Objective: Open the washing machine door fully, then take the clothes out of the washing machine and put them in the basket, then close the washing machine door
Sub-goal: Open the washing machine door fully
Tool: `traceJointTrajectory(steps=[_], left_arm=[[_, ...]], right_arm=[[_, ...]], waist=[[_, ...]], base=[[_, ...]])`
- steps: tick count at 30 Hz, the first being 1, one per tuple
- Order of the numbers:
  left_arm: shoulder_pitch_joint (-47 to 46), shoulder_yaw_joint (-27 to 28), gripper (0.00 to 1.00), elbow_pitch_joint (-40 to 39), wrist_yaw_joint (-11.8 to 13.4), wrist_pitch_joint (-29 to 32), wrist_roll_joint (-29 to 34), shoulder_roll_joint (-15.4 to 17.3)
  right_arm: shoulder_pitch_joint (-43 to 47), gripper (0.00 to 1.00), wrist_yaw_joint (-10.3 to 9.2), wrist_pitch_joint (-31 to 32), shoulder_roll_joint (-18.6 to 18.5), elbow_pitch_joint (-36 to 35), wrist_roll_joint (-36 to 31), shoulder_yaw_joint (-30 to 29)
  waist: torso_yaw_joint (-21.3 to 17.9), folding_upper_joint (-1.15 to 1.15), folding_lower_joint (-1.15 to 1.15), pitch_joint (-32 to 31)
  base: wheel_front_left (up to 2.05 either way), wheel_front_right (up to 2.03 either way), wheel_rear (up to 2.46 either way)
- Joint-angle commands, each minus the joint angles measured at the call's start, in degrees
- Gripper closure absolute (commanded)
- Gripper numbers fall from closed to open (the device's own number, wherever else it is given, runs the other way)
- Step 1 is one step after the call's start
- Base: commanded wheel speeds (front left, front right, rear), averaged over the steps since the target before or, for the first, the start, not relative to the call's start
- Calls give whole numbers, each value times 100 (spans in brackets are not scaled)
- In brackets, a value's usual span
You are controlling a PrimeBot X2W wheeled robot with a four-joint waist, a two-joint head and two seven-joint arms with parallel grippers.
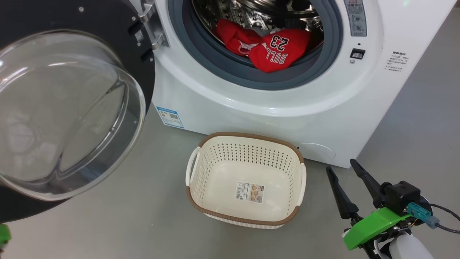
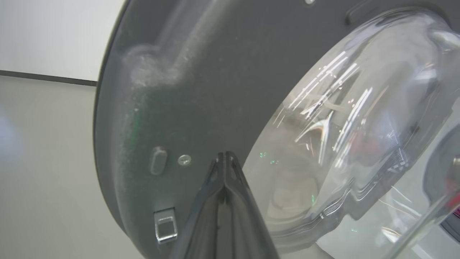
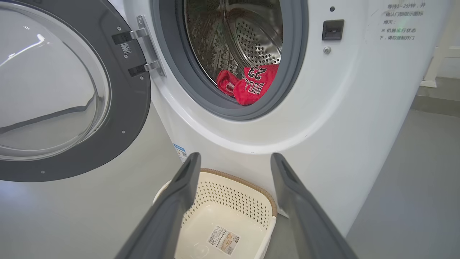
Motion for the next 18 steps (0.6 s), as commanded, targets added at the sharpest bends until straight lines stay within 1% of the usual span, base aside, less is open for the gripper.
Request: traceJointTrajectory(steps=[1,7,8,9,11,12,13,14,18], left_arm=[[156,87,100,-275,-10,-46,-26,207],[710,8,100,-801,-10,-46,-83,-47],[802,-28,87,-891,-10,-46,-81,-98],[891,-57,71,-982,-10,-46,-69,-147],[1058,-116,60,-1161,-10,-46,-21,-250],[1135,-150,47,-1238,-10,-46,-6,-297],[1200,-182,7,-1306,-10,-46,6,-334],[1263,-240,0,-1376,-10,-46,11,-372],[1497,-503,0,-1723,-10,-46,38,-476]], right_arm=[[44,0,9,-68,3,-118,0,137],[119,0,9,-68,4,-135,59,128],[133,0,9,-68,0,-136,70,126],[142,0,9,-68,-6,-139,80,120],[170,0,9,-68,-11,-160,89,97],[183,0,9,-68,-11,-170,93,88],[196,0,9,-68,-13,-179,97,78],[208,0,9,-68,-13,-189,100,66],[257,0,9,-68,-4,-224,106,-3]], waist=[[15,0,0,-71],[-5,0,0,-242],[-11,0,0,-258],[-17,0,0,-276],[-36,0,0,-313],[-49,0,0,-329],[-63,0,0,-343],[-81,0,0,-354],[-183,0,0,-386]], base=[[0,0,0],[0,0,0],[0,0,0],[0,0,0],[0,0,0],[0,0,0],[0,0,0],[0,0,0],[0,0,0]])
